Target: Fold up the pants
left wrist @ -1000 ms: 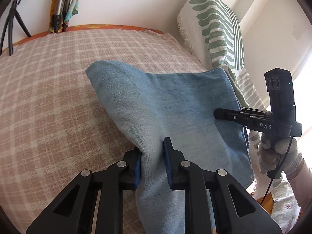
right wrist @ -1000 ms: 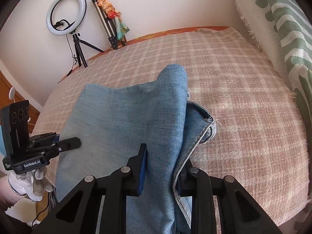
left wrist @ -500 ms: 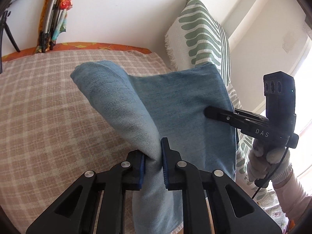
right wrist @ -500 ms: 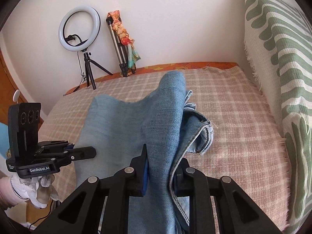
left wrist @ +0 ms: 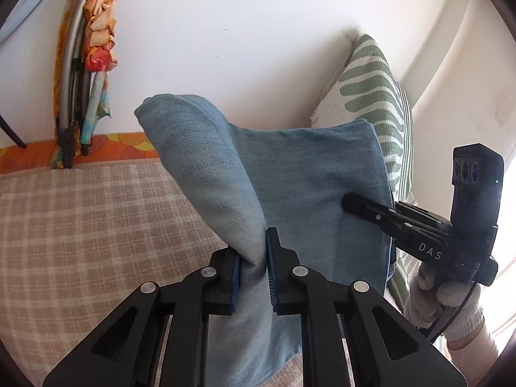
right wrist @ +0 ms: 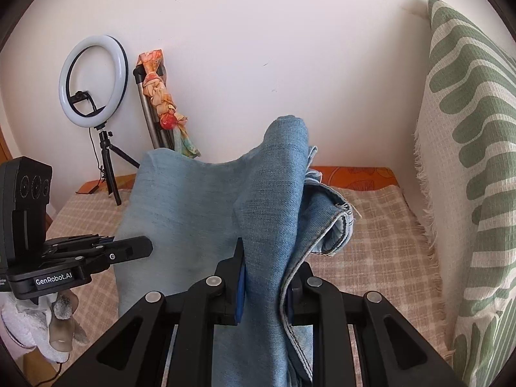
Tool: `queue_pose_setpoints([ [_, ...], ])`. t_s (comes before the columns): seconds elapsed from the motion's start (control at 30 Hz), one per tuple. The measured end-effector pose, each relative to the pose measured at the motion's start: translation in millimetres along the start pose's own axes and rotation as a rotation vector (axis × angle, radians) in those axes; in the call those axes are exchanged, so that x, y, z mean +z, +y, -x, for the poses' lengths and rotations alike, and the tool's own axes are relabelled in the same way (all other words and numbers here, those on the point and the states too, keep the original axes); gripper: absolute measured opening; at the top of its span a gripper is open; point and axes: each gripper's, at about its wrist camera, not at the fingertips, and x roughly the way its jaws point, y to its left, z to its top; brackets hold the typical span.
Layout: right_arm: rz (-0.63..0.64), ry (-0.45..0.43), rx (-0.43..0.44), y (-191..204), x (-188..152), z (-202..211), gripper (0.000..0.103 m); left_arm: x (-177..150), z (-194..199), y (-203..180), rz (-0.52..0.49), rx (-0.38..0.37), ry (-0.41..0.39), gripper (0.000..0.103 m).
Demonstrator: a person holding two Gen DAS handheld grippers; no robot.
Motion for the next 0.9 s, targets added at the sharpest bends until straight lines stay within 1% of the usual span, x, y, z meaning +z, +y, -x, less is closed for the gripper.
queue_pose_setpoints([
  [0.07,0.014,0.003,-0.008,-1,16,-16,0.017,12,-10,8,0.019,0.009,-0.008,0.012],
  [0.17,0.036,-0.002,-0.014,-2,37,-36,0.017,28,-21,16,0.019,0.036,-0.021,0.012],
  [0.33,0.047,0.012,-0.024,-8,57,-69,0.017,49,-40,31,0.026,0.07,-0.024,0.012],
  [0.53,0.072,0.047,-0.05,-15,62,-106,0.017,56,-69,52,0.064,0.097,0.002,0.012],
  [0.67,0.074,0.071,-0.078,-21,60,-128,0.017,55,-81,59,0.064,0.138,0.015,0.012],
  [0.77,0.083,0.091,-0.106,-24,60,-144,0.018,56,-89,62,0.04,0.191,0.032,0.013],
  [0.8,0.079,0.102,-0.125,-25,60,-149,0.02,56,-92,63,0.031,0.213,0.041,0.013],
  [0.87,0.069,0.12,-0.165,-27,58,-157,0.027,54,-97,65,0.023,0.248,0.056,0.016],
  [0.9,0.066,0.12,-0.189,-29,57,-158,0.034,56,-100,66,0.021,0.267,0.066,0.017],
])
